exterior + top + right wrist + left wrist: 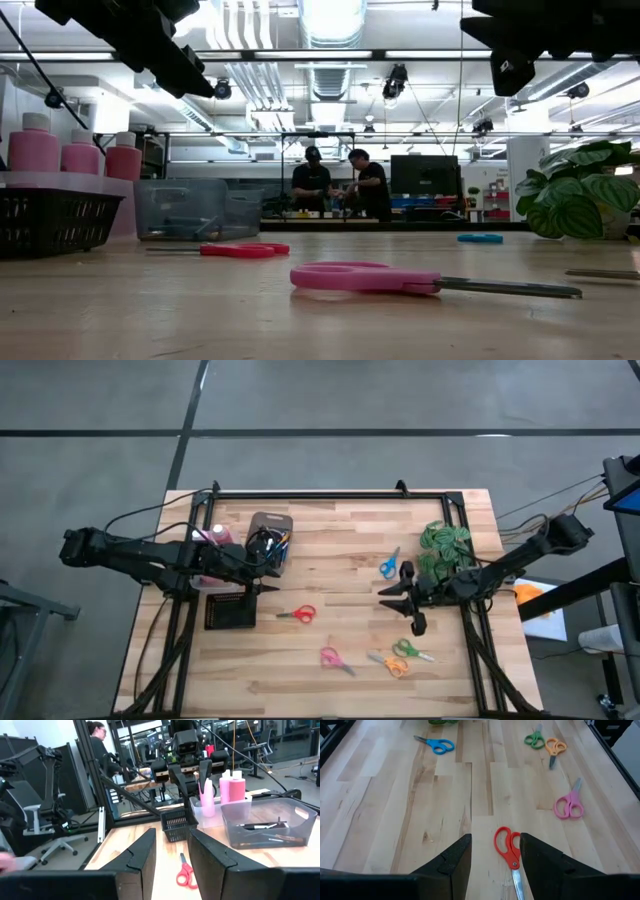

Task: Pick & Place Paint Supplies
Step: Put the red scissors into the black basket

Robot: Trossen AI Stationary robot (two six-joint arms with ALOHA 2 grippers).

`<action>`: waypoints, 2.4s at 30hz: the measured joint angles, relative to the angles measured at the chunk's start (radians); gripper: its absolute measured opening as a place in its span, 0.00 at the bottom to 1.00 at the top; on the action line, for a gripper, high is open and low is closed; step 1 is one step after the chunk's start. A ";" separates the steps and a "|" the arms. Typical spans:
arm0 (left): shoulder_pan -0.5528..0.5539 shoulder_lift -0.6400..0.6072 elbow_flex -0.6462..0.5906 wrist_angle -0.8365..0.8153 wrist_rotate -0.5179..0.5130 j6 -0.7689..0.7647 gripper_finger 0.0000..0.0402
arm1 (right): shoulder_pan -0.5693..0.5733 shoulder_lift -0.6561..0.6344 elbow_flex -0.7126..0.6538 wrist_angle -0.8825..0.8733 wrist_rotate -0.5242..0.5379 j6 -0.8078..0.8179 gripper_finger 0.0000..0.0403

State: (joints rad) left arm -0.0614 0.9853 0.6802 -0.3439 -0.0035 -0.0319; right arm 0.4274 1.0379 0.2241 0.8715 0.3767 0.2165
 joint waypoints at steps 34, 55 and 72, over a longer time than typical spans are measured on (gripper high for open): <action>-0.088 0.076 0.113 -0.307 -0.184 -0.337 0.41 | 0.000 0.044 0.000 -0.003 -0.002 0.000 0.27; -0.212 0.586 0.404 -0.223 -0.327 -0.280 0.41 | 0.000 0.043 0.000 -0.008 -0.002 0.000 0.27; -0.093 0.801 0.411 -0.153 -0.220 -0.255 0.43 | 0.000 0.043 0.000 -0.007 -0.002 0.000 0.27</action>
State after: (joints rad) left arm -0.1541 1.7861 1.0916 -0.4972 -0.2237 -0.2871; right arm 0.4274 1.0813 0.2241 0.8642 0.3752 0.2165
